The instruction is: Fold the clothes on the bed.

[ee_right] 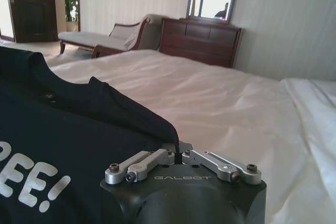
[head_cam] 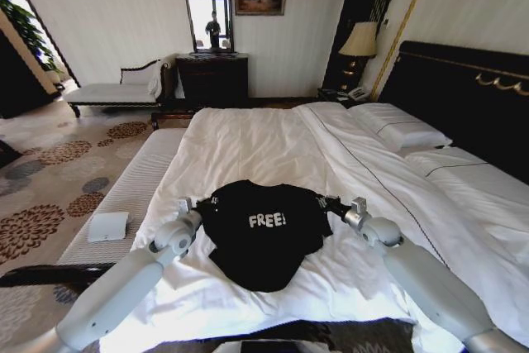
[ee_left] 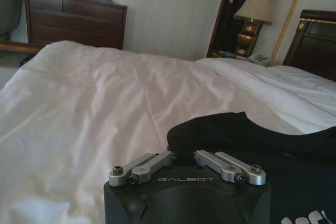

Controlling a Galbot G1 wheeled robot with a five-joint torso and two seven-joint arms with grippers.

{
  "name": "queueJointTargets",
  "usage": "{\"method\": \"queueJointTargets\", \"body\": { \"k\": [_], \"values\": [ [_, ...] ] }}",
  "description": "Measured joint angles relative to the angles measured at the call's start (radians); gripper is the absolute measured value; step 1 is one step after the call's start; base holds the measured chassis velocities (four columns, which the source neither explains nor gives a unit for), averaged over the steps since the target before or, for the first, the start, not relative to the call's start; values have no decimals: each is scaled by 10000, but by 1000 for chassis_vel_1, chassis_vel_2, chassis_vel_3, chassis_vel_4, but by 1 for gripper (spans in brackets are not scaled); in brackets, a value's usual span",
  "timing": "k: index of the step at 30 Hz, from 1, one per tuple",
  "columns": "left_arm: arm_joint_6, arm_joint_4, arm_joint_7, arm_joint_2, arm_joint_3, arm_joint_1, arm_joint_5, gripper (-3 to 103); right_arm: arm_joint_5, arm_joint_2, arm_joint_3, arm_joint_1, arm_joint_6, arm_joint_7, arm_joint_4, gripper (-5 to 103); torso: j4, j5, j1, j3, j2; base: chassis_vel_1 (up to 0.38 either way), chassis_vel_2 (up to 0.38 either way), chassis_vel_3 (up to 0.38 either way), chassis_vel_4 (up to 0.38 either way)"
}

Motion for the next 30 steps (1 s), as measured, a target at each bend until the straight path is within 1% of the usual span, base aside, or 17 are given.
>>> {"method": "queueJointTargets", "body": {
  "k": [3,7,8,12,13,15,16,18,19,20,22,24,25,27,29,30],
  "values": [
    [-1,-224,0,178,3,-253,-164,1,234,-192,288,-61,-138,163,497,1,1,-1,0,0,0,0,0,0,0],
    [-7,-651,-2,563,140,-959,-316,1,1015,-744,991,-162,-587,676,1787,1,1,-3,0,0,0,0,0,0,0],
    [-7,-651,-2,563,140,-959,-316,1,1015,-744,991,-162,-587,676,1787,1,1,-3,0,0,0,0,0,0,0],
    [-40,-860,-44,865,251,-2030,-657,1,1913,-1292,1522,-28,-1067,1340,2524,1,0,0,0,-1,0,0,0,0,0],
    [-40,-860,-44,865,251,-2030,-657,1,1913,-1292,1522,-28,-1067,1340,2524,1,0,0,0,-1,0,0,0,0,0],
    [-38,-905,-71,987,373,-2554,-883,1,2268,-1546,1731,69,-1171,1523,2710,1,2,0,0,0,0,0,0,0,0],
    [-20,-965,-125,1086,517,-3187,-1149,1,2632,-1887,1969,164,-1236,1687,2909,1,2,-1,1,1,0,0,0,0,0],
    [-16,-997,-157,1108,559,-3399,-1237,1,2755,-2005,2066,197,-1250,1742,2981,1,0,0,1,1,0,0,0,0,0],
    [2,-1129,-286,1135,625,-3934,-1517,1,2999,-2308,2307,293,-1254,1841,3126,1,-1,1,1,1,-1,0,0,0,0],
    [17,-1181,-333,1141,638,-4096,-1609,1,3070,-2447,2412,341,-1247,1850,3159,1,0,2,1,2,-1,0,0,0,0],
    [70,-1388,-469,1192,679,-4676,-1988,1,3340,-3008,2765,556,-1208,1851,3217,1,-1,0,0,1,0,0,0,0,0],
    [79,-1418,-480,1211,697,-4784,-2042,1,3429,-3132,2842,609,-1202,1852,3232,1,-1,-1,1,1,-1,0,0,0,0],
    [94,-1474,-506,1280,732,-5089,-2181,1,3739,-3510,3069,772,-1191,1874,3306,1,-1,0,0,1,0,0,0,0,0],
    [110,-1516,-525,1377,718,-5438,-2413,1,4107,-3937,3457,827,-1189,1937,3485,1,1,-1,1,1,-1,0,0,0,0],
    [128,-1562,-529,1469,659,-5668,-2603,1,4379,-4260,3961,654,-1189,1998,3714,1,1,-5,1,1,-1,0,0,0,0],
    [128,-1562,-529,1469,659,-5668,-2603,1,4379,-4260,3961,654,-1189,1998,3714,1,1,-5,1,1,-1,0,0,0,0]
  ]
}}
